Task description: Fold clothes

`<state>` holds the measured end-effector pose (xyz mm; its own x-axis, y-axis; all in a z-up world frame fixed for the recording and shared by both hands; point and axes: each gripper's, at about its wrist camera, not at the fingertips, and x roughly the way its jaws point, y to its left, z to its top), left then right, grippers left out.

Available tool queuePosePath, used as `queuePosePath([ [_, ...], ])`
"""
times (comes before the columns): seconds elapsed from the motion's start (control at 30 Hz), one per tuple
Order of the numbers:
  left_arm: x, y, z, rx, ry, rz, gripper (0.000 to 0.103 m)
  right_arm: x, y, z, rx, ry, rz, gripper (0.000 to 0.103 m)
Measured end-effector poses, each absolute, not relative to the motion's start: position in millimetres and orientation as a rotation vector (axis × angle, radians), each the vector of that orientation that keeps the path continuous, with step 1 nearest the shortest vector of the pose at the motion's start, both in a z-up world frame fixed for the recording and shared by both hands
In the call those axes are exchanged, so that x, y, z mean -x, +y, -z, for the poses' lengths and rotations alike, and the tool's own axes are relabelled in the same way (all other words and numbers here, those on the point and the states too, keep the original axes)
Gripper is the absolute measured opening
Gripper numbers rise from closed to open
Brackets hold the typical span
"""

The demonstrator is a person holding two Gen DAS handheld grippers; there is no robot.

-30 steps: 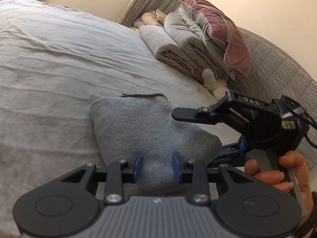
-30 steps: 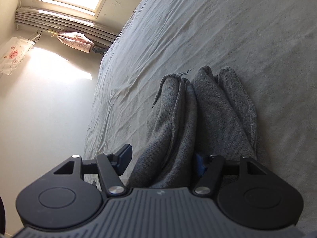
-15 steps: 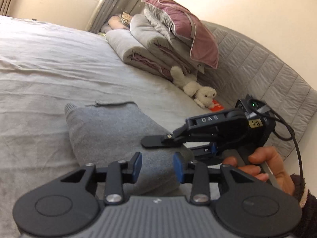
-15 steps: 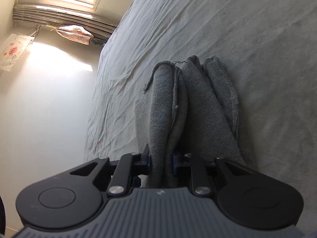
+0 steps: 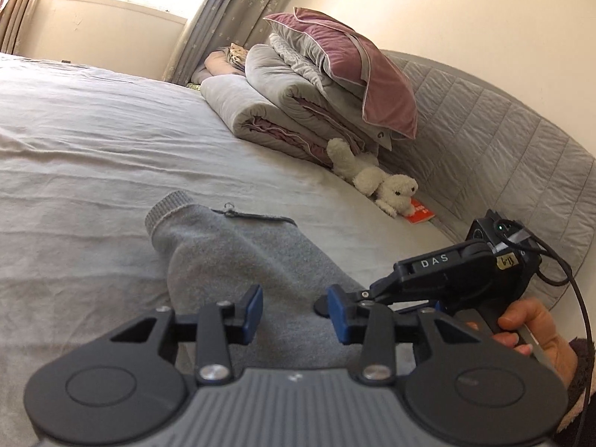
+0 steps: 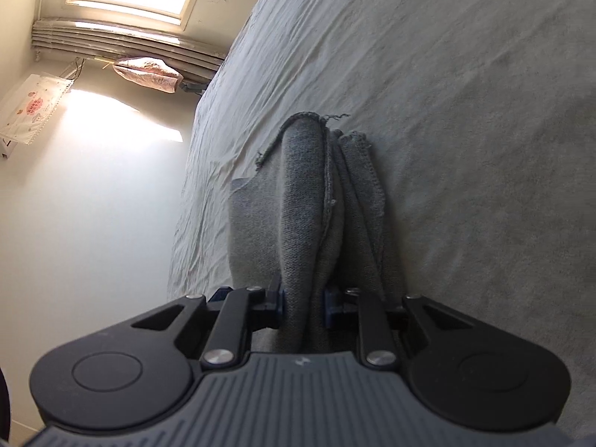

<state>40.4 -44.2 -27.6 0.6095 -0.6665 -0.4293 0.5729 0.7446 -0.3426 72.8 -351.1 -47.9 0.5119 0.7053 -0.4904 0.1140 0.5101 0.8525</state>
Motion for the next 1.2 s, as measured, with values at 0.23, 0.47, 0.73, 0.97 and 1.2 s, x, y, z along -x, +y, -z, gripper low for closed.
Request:
queuePosePath([
  [0.23, -30, -76, 40, -0.011, 0.553, 0.722, 0.038, -62, -362, 54, -0.980, 0.969, -0.470, 0.023],
  [0.47, -25, -80, 44, -0.009, 0.535, 0.724, 0.038, -48, -344, -2, -0.662, 0.799, -0.432, 0.031],
  [0.73, -24, -80, 49, 0.025, 0.542, 0.721, 0.038, -53, -279, -36, -0.334, 0.769, -0.565, 0.031],
  [0.97, -21, -82, 51, 0.033, 0.539, 0.724, 0.039, -54, -291, -72, -0.218, 0.642, -0.468, 0.031],
  [1.2, -25, -78, 52, 0.055, 0.541, 0.740, 0.039, -85, -241, -29, -0.093, 0.814, -0.660, 0.031],
])
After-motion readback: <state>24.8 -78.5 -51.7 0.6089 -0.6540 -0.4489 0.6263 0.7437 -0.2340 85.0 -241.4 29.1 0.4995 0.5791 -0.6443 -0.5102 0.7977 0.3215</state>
